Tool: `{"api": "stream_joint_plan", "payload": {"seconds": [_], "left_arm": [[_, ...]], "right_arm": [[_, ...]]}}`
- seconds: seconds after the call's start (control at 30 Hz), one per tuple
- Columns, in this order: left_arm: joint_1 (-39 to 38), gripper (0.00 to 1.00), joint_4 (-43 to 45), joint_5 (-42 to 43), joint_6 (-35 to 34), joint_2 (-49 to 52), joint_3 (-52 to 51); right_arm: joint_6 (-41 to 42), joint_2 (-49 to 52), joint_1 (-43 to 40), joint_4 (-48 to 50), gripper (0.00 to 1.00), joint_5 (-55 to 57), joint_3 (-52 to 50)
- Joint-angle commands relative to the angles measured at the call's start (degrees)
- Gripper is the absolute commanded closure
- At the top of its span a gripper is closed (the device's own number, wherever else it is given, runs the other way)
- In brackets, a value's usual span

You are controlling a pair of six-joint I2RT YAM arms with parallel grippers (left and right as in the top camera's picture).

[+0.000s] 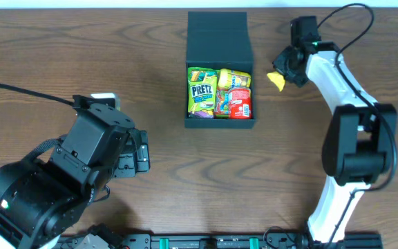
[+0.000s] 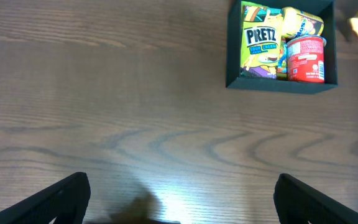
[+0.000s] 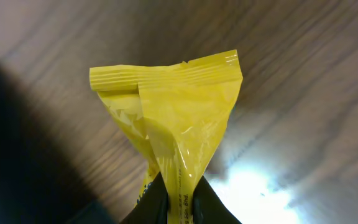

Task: Pack container
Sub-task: 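Carry the candy bag left and lower it into the box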

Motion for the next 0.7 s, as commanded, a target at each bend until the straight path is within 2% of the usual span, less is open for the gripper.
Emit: {"api": "stream_joint_plan", "payload": {"seconds": [0.0, 0.33, 0.67], "left_arm": [[0.04, 0.05, 0.0, 0.2, 0.59, -0.02, 0.55], [0.04, 0.05, 0.0, 0.2, 0.59, -0.02, 0.55], [0.04, 0.05, 0.0, 0.2, 0.59, -0.02, 0.55]], "right_arm": [[-4.7, -5.2, 0.7, -1.53, 0.88, 1.2, -0.33], [-10.49, -14.29, 4.17, -10.43, 0.86, 1.2, -0.33], [-11.93, -17.4, 15.76, -16.13, 0.85, 1.22, -0.33]]}}
